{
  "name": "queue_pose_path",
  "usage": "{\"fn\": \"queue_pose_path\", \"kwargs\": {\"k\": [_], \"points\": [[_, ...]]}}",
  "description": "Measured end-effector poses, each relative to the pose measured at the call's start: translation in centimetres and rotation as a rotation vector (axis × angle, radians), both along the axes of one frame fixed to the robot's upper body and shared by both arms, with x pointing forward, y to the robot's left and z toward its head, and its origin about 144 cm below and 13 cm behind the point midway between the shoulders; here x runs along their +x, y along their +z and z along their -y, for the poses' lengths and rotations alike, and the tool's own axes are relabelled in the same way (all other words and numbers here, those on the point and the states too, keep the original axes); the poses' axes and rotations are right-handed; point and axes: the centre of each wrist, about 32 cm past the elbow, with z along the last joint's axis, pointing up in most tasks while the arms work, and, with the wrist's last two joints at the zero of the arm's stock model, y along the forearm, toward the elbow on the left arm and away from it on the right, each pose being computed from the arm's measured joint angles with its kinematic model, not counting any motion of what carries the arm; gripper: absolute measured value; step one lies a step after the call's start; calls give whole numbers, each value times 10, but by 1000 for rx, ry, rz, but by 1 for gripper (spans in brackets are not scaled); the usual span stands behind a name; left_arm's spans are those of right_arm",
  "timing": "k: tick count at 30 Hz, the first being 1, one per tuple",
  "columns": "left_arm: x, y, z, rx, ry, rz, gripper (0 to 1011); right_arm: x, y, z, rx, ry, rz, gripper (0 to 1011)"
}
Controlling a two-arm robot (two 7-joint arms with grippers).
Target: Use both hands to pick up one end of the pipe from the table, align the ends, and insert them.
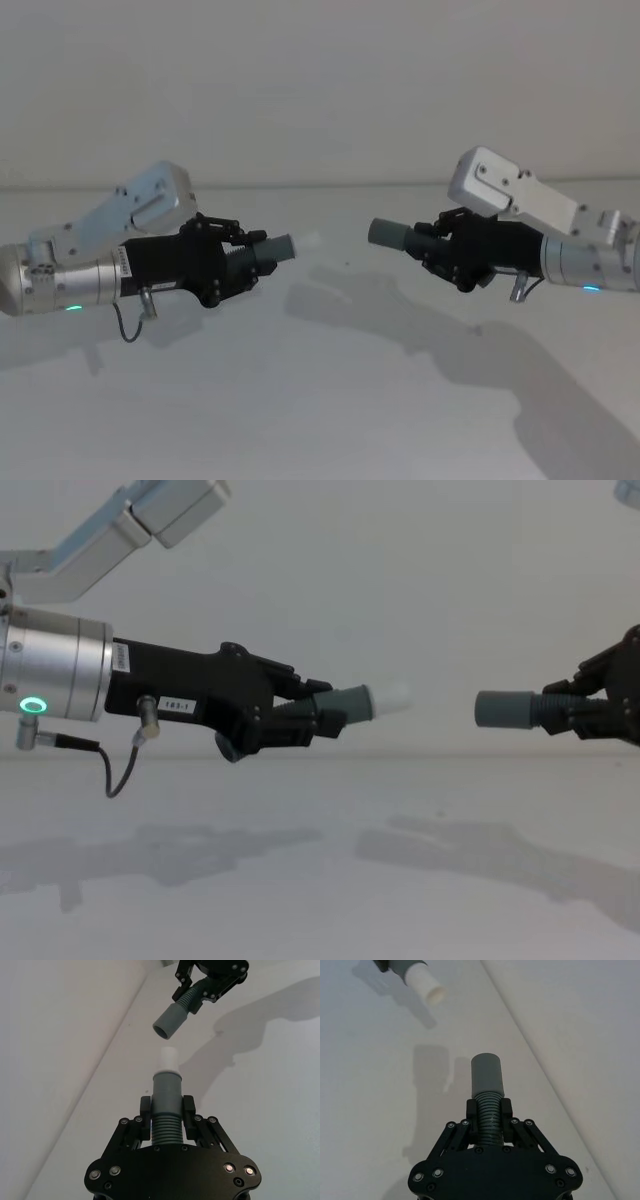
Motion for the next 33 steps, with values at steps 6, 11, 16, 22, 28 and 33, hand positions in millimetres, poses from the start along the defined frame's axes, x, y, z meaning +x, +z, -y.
{"fn": "queue_pose_path", "kwargs": {"k": [6, 11, 16, 22, 28, 33], "points": [[-1, 0, 1, 6, -4, 18, 336, -4, 3, -2, -11, 37, -3, 244], [-2, 0, 1, 9, -6, 37, 336, -7, 6, -6, -19, 70, -2, 244], [-3, 0, 2, 10, -8, 49, 336, -9, 9, -9, -24, 92, 1, 244], [-5, 0, 2, 10, -12, 57, 336, -10, 13, -13, -30, 119, 6, 244], [-7, -2, 3, 8, -15, 65, 336, -11, 16, -16, -34, 136, 6, 244], [-8, -3, 4, 7, -16, 71, 336, -12, 17, -18, -37, 146, 1, 244]]}}
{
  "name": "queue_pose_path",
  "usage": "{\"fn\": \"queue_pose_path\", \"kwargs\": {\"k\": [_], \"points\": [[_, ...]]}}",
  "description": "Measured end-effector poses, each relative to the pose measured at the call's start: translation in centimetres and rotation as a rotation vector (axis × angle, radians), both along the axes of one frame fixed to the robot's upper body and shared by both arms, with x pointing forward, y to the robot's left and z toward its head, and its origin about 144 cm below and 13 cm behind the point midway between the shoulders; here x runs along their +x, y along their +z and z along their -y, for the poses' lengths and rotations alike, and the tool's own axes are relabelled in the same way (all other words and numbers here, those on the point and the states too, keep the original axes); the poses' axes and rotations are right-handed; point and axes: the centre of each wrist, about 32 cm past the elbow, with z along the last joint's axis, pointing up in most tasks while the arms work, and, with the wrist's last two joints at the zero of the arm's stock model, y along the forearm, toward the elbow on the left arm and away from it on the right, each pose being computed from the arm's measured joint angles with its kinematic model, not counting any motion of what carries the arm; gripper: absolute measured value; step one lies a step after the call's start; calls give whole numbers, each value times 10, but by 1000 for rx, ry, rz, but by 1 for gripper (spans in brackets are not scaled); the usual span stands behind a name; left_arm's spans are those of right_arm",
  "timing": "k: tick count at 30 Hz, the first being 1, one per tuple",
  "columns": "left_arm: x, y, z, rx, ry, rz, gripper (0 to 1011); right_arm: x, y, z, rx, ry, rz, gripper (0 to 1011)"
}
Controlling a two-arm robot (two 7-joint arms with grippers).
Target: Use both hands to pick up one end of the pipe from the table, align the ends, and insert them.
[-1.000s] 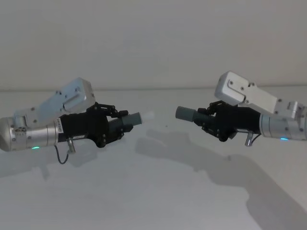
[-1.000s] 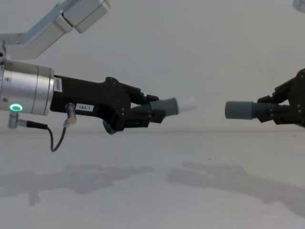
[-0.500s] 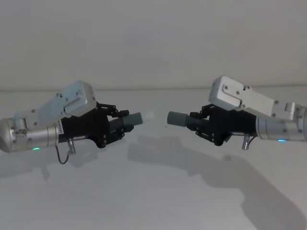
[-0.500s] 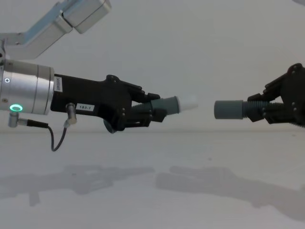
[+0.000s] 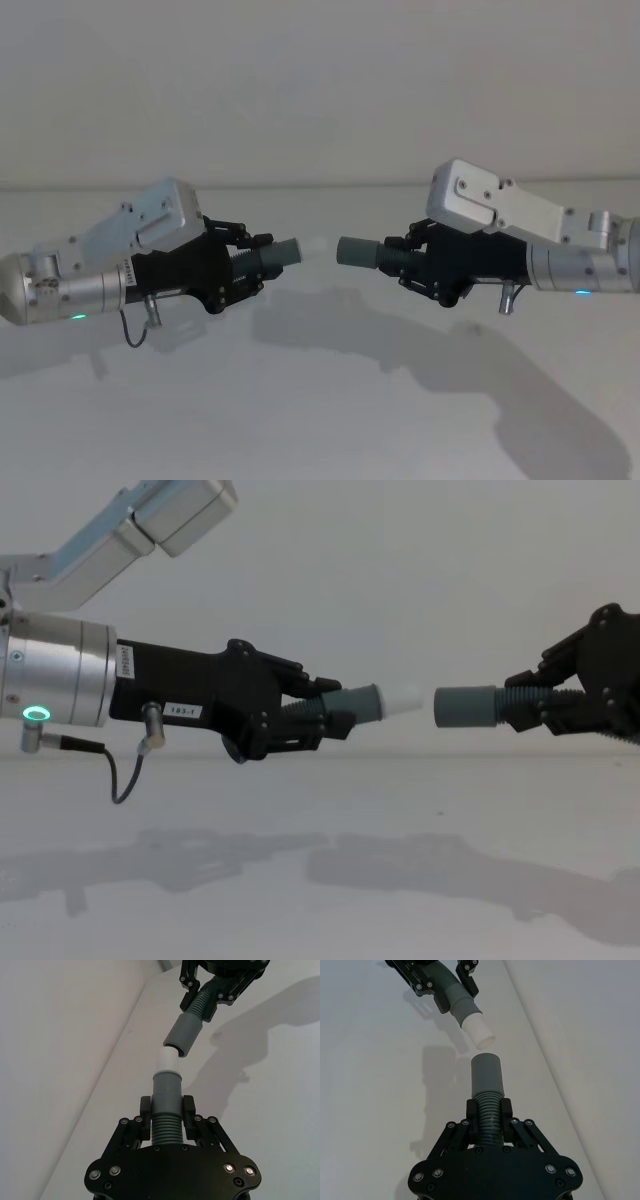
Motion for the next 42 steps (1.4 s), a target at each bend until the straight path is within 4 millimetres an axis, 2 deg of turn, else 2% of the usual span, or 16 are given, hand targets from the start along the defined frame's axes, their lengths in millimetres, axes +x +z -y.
{"fn": "queue_pose_path", "kwargs": {"k": [42], "points": [[-6, -4, 1, 3, 1, 16, 336, -2, 7, -10, 5, 40, -29, 244]]}}
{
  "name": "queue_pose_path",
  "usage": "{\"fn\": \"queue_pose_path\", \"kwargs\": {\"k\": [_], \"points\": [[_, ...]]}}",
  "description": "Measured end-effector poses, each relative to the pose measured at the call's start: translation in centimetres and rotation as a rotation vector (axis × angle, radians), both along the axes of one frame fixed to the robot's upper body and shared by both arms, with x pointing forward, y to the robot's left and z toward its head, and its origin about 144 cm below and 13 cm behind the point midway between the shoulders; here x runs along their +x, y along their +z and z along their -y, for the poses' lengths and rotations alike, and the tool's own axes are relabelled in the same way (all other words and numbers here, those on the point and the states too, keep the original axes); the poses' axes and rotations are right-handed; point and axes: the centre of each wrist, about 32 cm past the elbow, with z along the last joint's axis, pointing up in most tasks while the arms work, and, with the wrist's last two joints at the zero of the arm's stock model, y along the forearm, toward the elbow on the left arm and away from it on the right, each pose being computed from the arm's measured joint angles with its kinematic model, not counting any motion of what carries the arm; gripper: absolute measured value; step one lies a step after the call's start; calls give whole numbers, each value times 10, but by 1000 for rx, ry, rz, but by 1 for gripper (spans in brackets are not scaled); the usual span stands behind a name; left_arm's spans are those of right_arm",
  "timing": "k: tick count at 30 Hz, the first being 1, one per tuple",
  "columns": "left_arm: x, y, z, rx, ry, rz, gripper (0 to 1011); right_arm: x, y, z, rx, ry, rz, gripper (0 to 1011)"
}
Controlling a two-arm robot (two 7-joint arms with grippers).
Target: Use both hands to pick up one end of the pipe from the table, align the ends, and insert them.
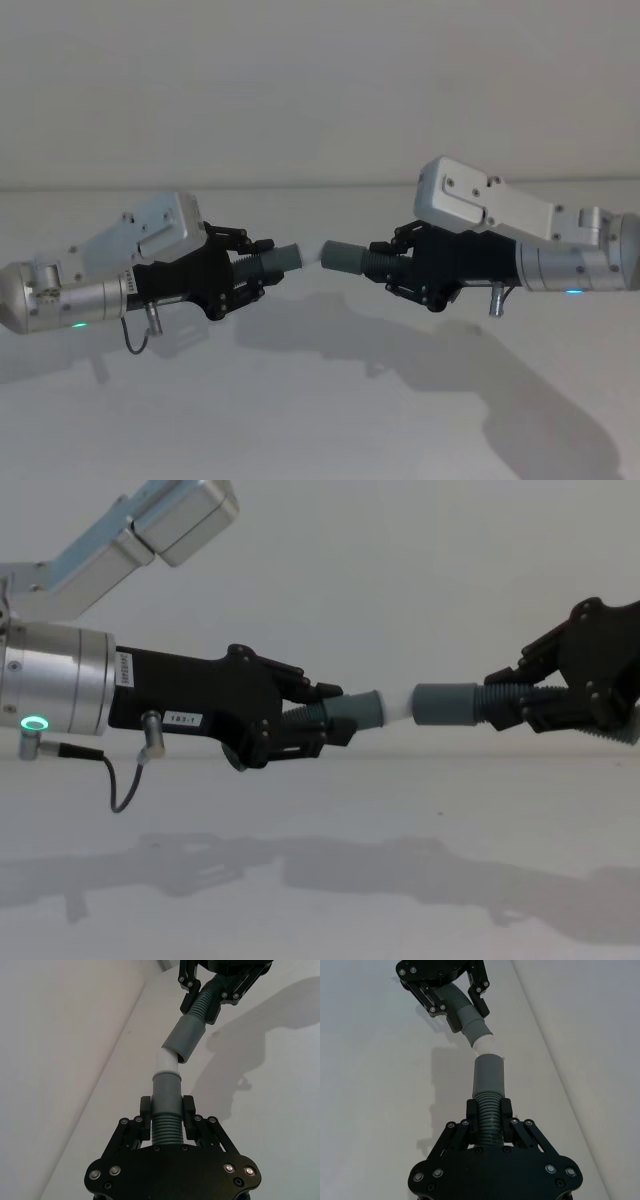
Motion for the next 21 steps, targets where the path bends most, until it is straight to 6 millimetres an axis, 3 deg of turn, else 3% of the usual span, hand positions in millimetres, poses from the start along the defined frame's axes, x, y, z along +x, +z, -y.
{"fn": "queue_pose_path", "kwargs": {"k": [21], "points": [[-2, 0, -3, 4, -5, 0, 336, 1, 4, -2, 4, 5, 11, 244]]}}
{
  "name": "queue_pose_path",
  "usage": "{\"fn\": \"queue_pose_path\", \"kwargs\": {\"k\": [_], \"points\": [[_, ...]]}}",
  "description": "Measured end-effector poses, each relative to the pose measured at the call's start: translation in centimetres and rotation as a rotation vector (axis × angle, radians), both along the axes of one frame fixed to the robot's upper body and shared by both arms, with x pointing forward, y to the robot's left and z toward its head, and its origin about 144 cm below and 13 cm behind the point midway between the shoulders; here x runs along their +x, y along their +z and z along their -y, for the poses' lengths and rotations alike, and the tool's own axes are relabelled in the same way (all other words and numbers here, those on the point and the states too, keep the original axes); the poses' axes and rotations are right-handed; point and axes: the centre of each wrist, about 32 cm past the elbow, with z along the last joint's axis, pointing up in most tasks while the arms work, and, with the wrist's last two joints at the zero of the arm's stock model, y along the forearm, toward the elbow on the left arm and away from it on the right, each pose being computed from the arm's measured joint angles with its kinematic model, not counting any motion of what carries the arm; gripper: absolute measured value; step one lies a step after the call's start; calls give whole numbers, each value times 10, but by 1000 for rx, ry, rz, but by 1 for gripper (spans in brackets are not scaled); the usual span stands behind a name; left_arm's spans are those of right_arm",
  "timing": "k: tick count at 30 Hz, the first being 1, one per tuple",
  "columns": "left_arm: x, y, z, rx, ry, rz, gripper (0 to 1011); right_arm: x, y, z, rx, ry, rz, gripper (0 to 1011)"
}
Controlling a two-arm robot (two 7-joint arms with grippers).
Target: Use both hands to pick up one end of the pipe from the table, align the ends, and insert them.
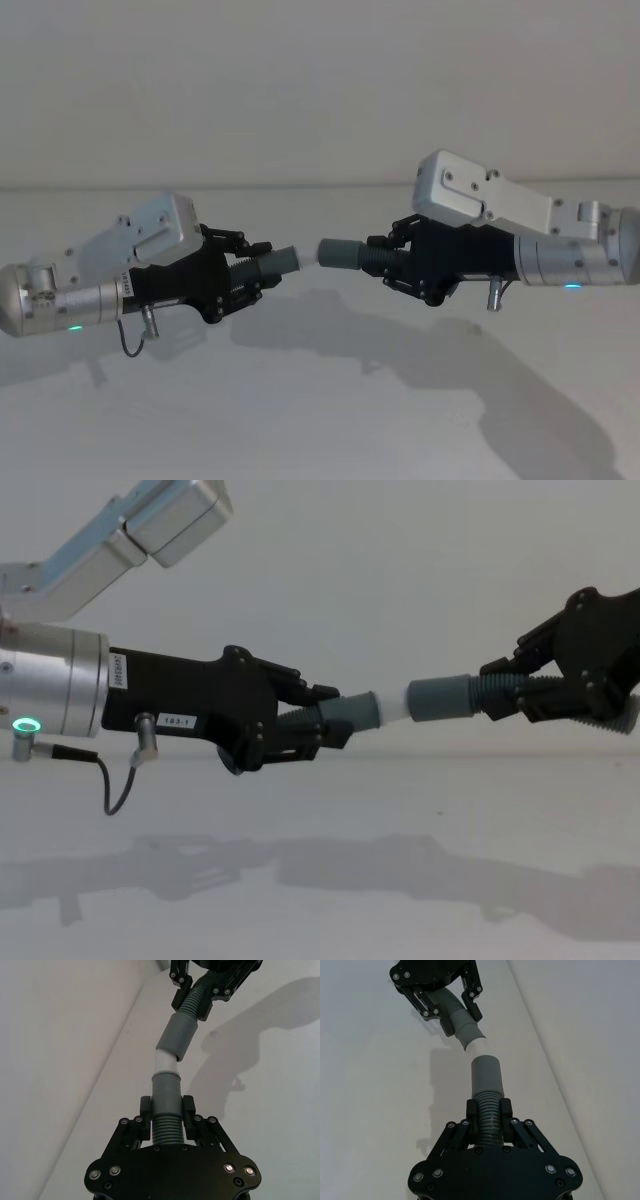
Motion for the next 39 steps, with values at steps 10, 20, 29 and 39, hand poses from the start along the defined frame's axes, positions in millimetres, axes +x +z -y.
{"fn": "queue_pose_path", "kwargs": {"k": [10, 20, 29, 39], "points": [[0, -1, -1, 3, 0, 4, 336, 3, 1, 0, -5, 0, 0, 244], [1, -2, -2, 3, -3, 22, 336, 6, 2, 0, -10, 14, -8, 244], [2, -4, -2, -3, -11, 45, 336, 8, 4, -1, -10, 37, -18, 244], [4, -4, -3, -3, -20, 53, 336, 7, 6, -4, -4, 58, -26, 244]]}}
